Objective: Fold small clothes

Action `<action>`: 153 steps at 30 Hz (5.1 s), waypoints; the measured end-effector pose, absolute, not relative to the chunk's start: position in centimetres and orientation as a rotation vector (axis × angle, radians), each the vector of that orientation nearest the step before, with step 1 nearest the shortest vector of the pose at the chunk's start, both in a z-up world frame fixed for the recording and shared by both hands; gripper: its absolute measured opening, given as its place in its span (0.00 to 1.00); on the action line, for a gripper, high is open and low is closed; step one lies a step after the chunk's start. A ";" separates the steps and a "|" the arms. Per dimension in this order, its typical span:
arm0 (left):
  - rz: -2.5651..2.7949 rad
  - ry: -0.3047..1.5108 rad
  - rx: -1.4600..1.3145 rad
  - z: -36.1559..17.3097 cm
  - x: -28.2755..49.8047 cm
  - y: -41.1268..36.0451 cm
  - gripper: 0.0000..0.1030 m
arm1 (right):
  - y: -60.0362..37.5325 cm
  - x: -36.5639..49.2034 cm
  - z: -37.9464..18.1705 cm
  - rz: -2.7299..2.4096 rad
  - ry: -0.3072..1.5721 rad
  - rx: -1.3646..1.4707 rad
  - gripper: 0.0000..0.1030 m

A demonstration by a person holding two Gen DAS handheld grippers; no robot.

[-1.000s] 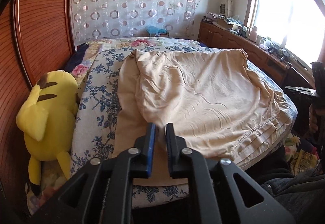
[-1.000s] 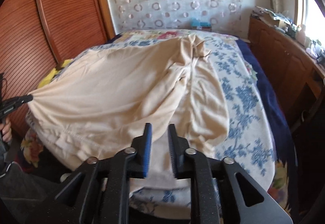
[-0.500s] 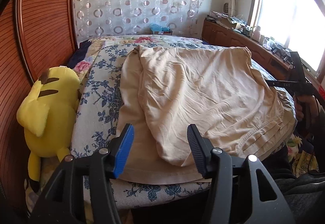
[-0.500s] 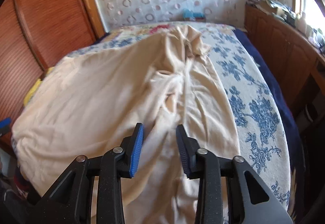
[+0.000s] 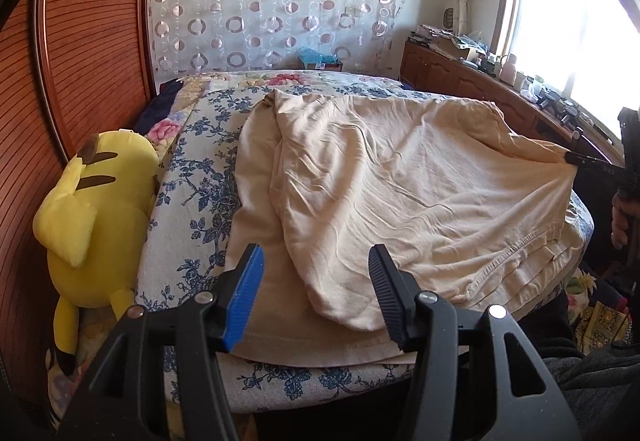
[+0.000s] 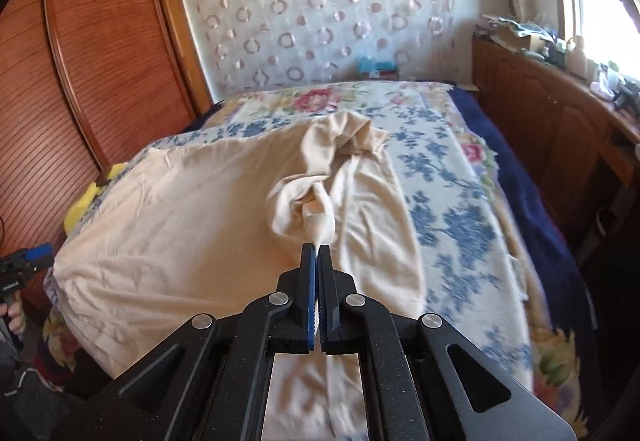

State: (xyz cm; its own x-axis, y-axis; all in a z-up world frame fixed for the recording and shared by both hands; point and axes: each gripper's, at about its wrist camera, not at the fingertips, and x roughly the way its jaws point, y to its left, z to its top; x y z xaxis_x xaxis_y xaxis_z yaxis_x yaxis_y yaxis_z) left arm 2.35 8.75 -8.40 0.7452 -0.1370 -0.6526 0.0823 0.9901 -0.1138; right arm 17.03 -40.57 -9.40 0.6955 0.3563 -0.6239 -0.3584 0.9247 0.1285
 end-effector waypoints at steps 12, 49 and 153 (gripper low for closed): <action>-0.098 0.726 -0.080 -8.4 2.6 9.1 0.52 | -40.9 18.0 -10.8 0.348 0.760 -0.038 0.19; -0.086 0.756 -0.104 -10.4 3.2 10.4 0.52 | -33.9 42.4 -8.2 0.123 0.751 -0.148 0.08; -0.569 0.661 0.043 -0.3 12.1 -10.6 0.57 | -43.4 12.6 -13.6 0.445 0.797 -0.094 0.02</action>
State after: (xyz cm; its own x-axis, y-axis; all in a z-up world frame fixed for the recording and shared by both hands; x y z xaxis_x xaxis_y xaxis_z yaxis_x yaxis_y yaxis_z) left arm 12.06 -10.64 -0.28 0.6432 -0.4862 -0.5915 0.5130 0.8472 -0.1386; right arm 12.64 -43.44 -13.57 0.6116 0.3505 -0.7093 -0.4204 0.9035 0.0839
